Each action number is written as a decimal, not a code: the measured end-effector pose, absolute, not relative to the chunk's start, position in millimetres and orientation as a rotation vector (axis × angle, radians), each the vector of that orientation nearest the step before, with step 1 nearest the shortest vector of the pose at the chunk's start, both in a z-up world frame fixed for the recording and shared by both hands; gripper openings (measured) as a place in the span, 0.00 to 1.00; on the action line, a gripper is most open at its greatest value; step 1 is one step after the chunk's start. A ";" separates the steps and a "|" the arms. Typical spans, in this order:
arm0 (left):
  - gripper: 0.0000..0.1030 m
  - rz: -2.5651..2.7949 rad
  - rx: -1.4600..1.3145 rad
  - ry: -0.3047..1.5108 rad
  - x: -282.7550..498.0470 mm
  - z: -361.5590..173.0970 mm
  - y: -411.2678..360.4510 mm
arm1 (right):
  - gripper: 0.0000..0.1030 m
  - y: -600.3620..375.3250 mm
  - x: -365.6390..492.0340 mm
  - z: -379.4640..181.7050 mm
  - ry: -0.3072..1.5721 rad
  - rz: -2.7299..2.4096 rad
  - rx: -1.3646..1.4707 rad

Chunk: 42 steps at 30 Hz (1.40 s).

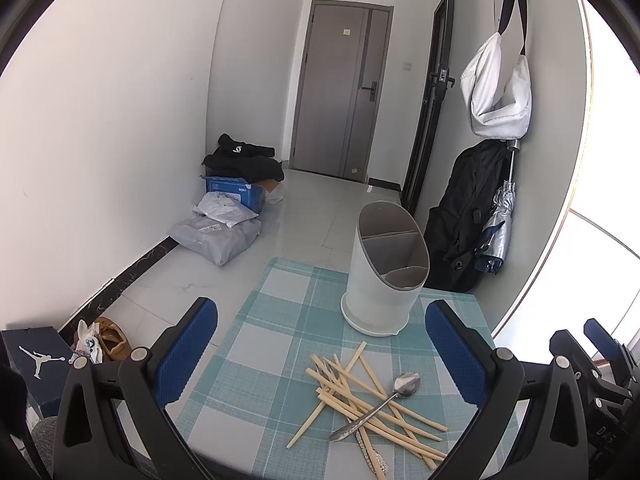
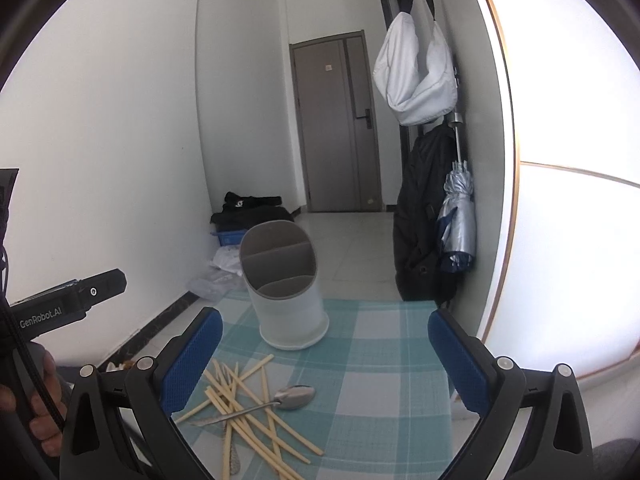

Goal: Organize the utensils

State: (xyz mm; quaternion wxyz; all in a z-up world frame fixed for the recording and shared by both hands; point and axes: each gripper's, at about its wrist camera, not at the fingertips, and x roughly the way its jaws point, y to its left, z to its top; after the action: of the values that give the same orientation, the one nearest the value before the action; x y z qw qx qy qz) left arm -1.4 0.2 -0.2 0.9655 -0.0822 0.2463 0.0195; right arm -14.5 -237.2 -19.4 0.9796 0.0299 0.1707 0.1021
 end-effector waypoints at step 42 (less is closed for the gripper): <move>0.99 0.015 -0.279 0.627 30.6 -25.7 35.1 | 0.95 -229.0 62.0 -88.3 0.810 0.314 0.206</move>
State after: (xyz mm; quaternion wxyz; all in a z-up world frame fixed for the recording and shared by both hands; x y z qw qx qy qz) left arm 30.6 35.1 -25.7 0.9418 -0.1367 0.3072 0.0071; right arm 62.0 -229.0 -88.3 0.9019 0.0998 0.3918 0.1517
